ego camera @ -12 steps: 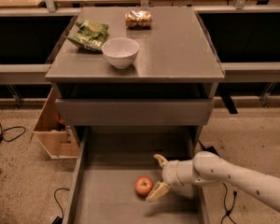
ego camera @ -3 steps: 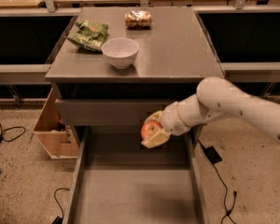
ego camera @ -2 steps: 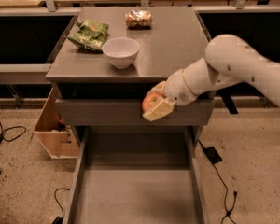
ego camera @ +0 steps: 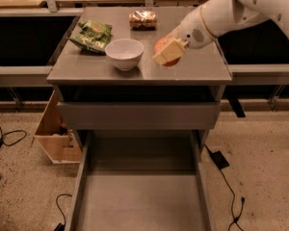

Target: Pick apple from middle drawer and place on counter

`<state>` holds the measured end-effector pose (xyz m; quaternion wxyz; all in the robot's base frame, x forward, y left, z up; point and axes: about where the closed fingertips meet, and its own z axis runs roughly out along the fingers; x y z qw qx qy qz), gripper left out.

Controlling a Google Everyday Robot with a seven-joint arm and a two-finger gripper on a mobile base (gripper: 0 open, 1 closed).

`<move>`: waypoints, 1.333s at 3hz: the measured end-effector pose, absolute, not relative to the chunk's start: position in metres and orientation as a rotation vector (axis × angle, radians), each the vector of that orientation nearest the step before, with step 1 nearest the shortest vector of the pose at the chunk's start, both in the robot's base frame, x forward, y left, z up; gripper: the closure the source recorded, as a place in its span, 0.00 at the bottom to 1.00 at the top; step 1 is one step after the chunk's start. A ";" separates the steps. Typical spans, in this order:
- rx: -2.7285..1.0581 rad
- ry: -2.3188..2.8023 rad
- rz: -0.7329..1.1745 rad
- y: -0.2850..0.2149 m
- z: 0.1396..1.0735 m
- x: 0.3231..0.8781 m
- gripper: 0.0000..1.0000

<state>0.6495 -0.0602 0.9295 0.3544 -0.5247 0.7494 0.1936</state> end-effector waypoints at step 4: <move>-1.085 2.045 0.402 -0.078 0.953 0.725 1.00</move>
Offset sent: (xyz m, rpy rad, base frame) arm 0.0402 -0.0138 0.0182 0.0048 -0.0157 -0.1503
